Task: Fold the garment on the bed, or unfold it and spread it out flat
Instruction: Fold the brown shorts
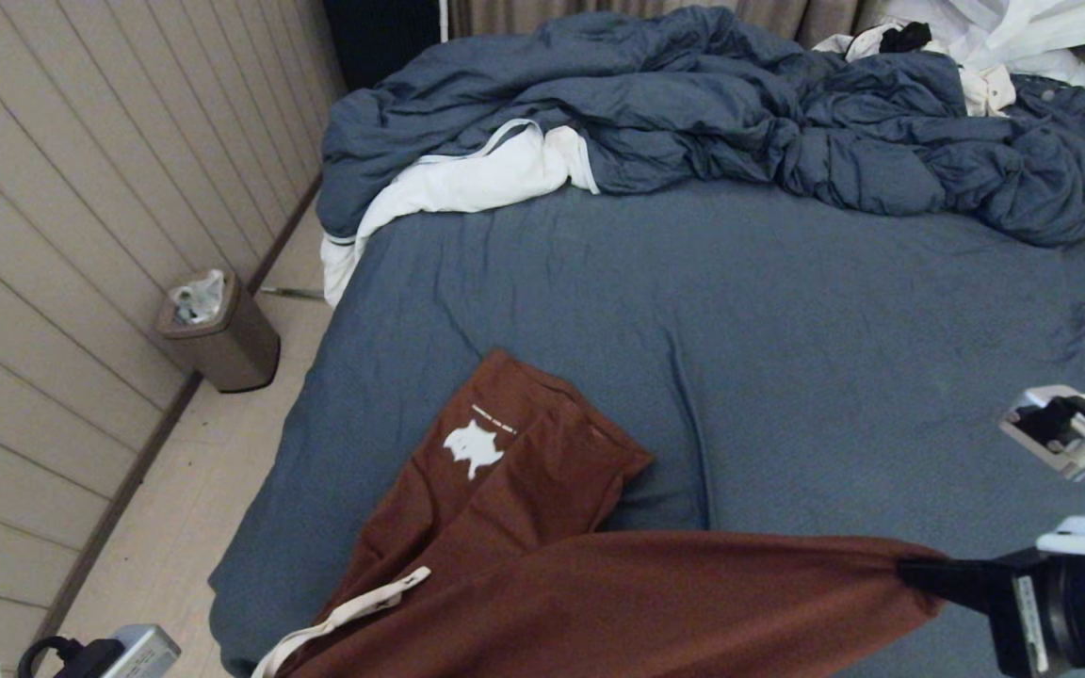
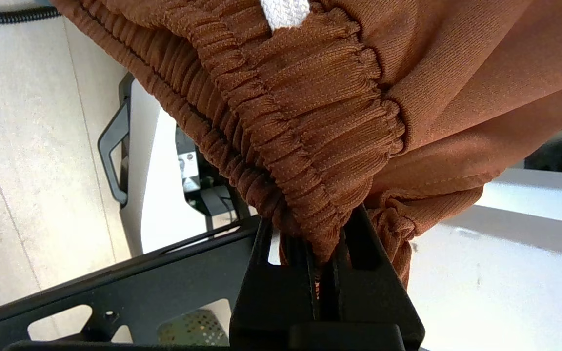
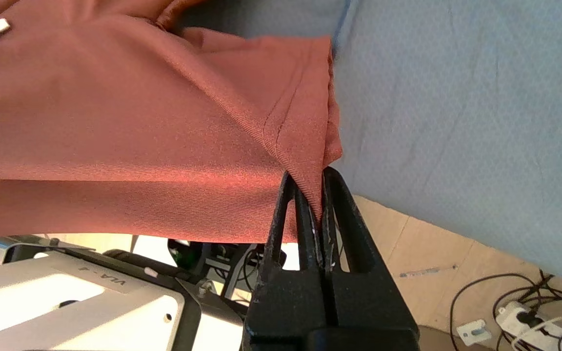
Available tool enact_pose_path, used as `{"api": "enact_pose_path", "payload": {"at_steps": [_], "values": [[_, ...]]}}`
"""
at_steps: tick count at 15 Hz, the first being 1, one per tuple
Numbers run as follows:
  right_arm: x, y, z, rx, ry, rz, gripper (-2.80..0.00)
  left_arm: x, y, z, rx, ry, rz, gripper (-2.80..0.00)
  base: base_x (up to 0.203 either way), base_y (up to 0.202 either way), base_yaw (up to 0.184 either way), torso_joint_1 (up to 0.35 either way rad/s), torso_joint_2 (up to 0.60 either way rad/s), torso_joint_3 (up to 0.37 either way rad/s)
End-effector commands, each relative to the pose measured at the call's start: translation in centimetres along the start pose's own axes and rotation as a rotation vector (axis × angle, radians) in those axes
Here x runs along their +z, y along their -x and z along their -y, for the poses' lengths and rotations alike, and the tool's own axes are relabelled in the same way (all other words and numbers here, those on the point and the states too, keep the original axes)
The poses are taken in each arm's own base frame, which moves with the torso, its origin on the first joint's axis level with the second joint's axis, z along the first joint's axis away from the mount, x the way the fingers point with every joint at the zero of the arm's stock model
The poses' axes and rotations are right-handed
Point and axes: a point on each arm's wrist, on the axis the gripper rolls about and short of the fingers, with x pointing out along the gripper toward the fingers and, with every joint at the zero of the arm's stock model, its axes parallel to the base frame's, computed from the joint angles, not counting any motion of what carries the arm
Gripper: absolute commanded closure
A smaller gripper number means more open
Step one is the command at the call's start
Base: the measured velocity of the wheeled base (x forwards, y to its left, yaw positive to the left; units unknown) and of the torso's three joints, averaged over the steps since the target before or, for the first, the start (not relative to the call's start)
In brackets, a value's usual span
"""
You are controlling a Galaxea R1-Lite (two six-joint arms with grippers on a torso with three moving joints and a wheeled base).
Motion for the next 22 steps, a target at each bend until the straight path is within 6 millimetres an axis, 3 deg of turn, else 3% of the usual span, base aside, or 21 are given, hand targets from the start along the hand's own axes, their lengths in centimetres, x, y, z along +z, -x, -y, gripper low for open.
{"api": "enact_pose_path", "payload": {"at_steps": [1,5,13,22], "values": [[0.6,-0.1,-0.2,0.003,-0.002,0.008,0.00,0.4,0.1,0.4,-0.011,0.008,0.016,0.00,0.000,0.000,0.000,0.000,0.00,0.000],[4.2,-3.8,-1.7,-0.006,0.006,-0.035,0.00,1.4,0.1,1.0,-0.001,0.031,0.053,0.00,0.000,0.000,0.000,0.000,0.00,0.000],[15.0,-11.4,-5.5,0.031,-0.014,0.102,0.00,4.8,1.0,-0.2,0.092,0.160,0.241,0.00,0.000,0.000,0.000,0.000,0.00,0.000],[17.9,-18.5,-6.4,0.009,-0.026,0.103,0.00,5.1,1.0,-1.1,0.140,0.207,0.261,0.00,0.000,0.000,0.000,0.000,0.00,0.000]]}}
